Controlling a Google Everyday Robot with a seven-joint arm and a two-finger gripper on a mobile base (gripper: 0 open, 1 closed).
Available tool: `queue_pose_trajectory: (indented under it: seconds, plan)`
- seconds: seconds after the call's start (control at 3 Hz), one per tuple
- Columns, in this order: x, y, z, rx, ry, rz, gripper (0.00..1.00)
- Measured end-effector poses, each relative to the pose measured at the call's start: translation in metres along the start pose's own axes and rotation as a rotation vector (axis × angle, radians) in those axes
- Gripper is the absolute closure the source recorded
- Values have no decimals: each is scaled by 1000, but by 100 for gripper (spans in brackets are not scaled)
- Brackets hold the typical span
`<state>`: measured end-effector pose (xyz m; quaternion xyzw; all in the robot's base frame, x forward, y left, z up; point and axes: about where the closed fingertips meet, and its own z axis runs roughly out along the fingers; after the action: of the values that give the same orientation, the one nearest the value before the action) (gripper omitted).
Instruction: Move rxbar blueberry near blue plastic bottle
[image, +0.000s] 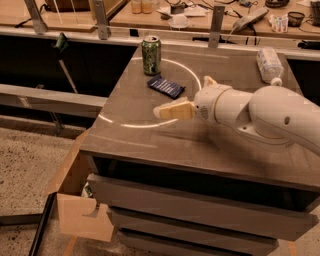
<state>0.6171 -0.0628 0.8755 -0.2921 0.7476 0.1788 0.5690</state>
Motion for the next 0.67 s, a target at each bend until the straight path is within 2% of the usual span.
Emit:
queue_pose_trajectory:
  seconds: [0.67]
  plan:
    - [-3, -31, 25, -4, 63, 5, 0]
